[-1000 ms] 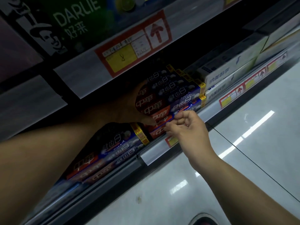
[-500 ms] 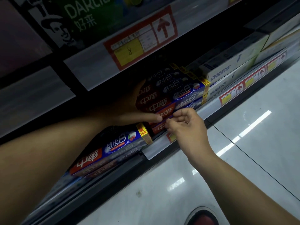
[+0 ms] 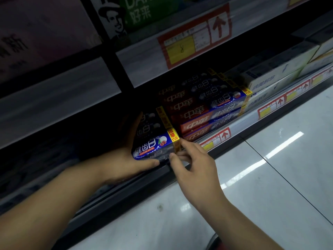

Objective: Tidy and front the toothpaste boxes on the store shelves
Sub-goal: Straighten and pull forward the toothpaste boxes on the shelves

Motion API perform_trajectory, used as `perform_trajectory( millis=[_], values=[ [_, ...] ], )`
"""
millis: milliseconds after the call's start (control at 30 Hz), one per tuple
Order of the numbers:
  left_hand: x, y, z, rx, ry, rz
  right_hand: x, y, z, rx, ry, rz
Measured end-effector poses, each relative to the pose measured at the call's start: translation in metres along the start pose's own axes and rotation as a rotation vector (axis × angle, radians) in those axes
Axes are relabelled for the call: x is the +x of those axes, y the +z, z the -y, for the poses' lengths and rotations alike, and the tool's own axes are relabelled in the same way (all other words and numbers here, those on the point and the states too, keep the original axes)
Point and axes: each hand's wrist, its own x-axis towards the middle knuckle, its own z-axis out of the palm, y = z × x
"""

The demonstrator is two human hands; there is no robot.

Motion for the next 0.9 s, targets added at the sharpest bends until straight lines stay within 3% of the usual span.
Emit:
perform_trajectory(
  millis=[300,633,900],
  values=[
    [0.008,0.006,0.003,-0.051,0.022,-0.112,0.005,0.010,0.007,-0.023,0.000,-0.063],
    [0.010,0.006,-0.006,-0.044,-0.026,-0.114,0.001,0.019,0.004,0.038,0.053,-0.118],
    [0.009,0.003,-0.010,-0.021,-0.020,-0.079,-0.004,0.003,0.012,0.000,0.058,-0.011]
  ],
)
